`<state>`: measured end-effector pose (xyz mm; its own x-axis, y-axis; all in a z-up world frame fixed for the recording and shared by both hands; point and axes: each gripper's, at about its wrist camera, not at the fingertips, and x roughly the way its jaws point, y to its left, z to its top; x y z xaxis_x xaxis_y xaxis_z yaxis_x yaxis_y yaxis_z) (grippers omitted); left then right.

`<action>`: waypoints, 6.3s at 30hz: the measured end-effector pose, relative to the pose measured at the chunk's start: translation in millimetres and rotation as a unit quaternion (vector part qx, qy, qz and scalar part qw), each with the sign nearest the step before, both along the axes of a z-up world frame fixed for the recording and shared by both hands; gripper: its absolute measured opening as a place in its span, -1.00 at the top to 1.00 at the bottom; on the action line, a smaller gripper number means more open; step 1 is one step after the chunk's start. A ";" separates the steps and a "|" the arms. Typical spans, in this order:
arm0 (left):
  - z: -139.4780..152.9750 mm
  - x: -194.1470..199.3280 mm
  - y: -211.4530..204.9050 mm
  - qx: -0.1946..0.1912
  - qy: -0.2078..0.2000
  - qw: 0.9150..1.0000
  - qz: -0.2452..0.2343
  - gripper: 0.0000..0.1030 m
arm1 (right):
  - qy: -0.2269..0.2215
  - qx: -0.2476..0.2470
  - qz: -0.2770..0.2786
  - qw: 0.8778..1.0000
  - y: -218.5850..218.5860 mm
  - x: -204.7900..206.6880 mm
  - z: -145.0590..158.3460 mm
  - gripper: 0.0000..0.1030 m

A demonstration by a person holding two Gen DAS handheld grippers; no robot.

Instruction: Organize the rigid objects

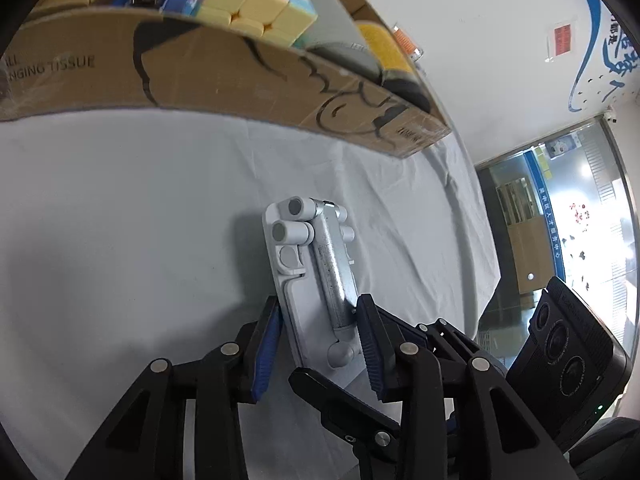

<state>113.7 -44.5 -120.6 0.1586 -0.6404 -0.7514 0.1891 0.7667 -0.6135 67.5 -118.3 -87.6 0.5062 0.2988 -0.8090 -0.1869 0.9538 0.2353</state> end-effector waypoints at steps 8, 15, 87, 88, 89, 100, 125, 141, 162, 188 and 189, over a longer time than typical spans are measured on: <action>81.7 12.8 6.8 -0.016 -0.106 0.994 0.016 0.32 | -0.116 -0.025 0.007 0.993 11.4 20.9 88.5 -0.32; 164.9 83.7 23.9 0.002 -0.192 0.981 0.007 0.32 | -0.154 -0.022 -0.001 0.988 34.9 110.8 131.7 -0.32; 44.0 -70.1 78.1 -0.047 -0.052 0.994 0.087 -0.22 | -0.038 -0.070 0.118 0.990 28.4 -53.0 25.7 -0.51; 48.3 -72.2 76.0 -0.037 -0.063 0.994 0.086 -0.22 | -0.050 -0.079 0.119 0.988 32.1 -50.4 24.0 -0.50; 52.0 -74.4 75.8 -0.025 -0.072 0.993 0.088 -0.22 | -0.066 -0.094 0.123 0.986 40.3 -45.6 21.0 -0.44; 52.2 -76.0 132.6 0.003 -0.067 0.988 0.140 -0.23 | 0.096 0.243 0.025 0.965 -19.9 9.1 -38.8 0.37; 130.2 15.9 111.3 0.032 -0.162 0.984 0.073 0.42 | -0.130 0.007 0.084 0.988 114.3 100.3 55.0 0.44; 84.1 217.9 230.0 0.025 -0.066 0.995 0.069 0.41 | 0.000 -0.002 0.055 0.998 184.5 237.2 15.6 0.43; 188.8 6.4 133.5 0.259 -0.368 0.869 0.207 -0.99 | -0.134 -0.096 -0.069 0.984 8.7 86.5 60.9 -0.63; 156.9 -13.7 31.8 0.262 -0.338 0.878 0.217 -0.99 | -0.146 -0.098 -0.083 0.981 -39.0 64.6 64.2 -0.72; 156.2 -12.3 33.2 0.261 -0.338 0.878 0.215 -0.99 | -0.146 -0.099 -0.083 0.981 -38.2 64.5 63.7 -0.72</action>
<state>101.4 -11.3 35.7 0.8241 -0.0073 -0.5665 -0.0023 0.9999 -0.0163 132.0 -156.6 -23.9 0.7532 0.0455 -0.6563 -0.0578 0.9983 0.0028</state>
